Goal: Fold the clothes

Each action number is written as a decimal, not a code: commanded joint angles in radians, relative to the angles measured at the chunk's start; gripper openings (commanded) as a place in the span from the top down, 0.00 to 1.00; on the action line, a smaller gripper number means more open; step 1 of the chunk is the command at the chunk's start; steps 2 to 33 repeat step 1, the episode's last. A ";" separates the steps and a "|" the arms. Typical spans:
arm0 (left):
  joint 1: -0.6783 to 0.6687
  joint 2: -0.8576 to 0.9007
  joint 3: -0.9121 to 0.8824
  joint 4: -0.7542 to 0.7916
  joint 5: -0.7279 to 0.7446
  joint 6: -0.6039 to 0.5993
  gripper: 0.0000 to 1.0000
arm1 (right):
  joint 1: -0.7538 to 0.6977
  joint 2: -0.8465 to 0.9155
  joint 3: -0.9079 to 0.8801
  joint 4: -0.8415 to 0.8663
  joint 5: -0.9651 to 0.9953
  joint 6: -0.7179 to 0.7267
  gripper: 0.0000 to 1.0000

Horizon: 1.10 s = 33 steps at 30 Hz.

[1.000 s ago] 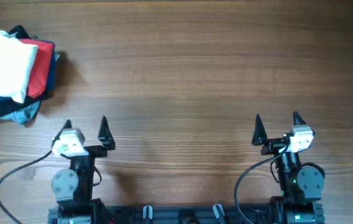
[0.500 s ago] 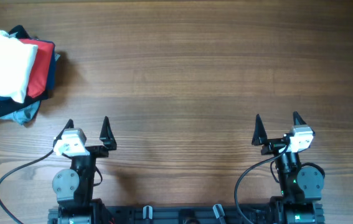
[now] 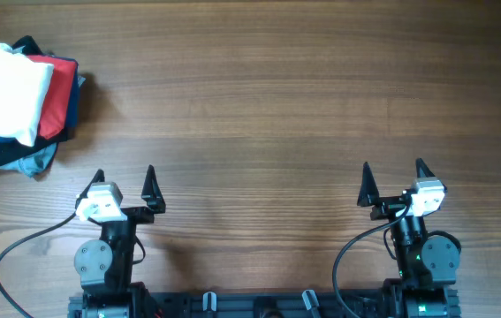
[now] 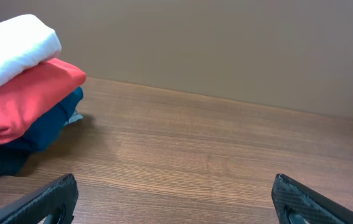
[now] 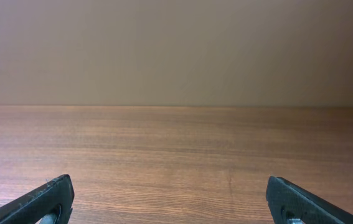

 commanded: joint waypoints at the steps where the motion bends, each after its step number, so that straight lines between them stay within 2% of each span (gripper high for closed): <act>1: -0.006 -0.010 -0.005 -0.007 -0.003 0.022 0.00 | 0.004 -0.008 -0.001 0.003 -0.005 0.010 0.00; 33: -0.006 -0.010 -0.005 -0.007 -0.003 0.022 0.00 | 0.004 -0.008 -0.001 0.003 -0.005 0.010 0.00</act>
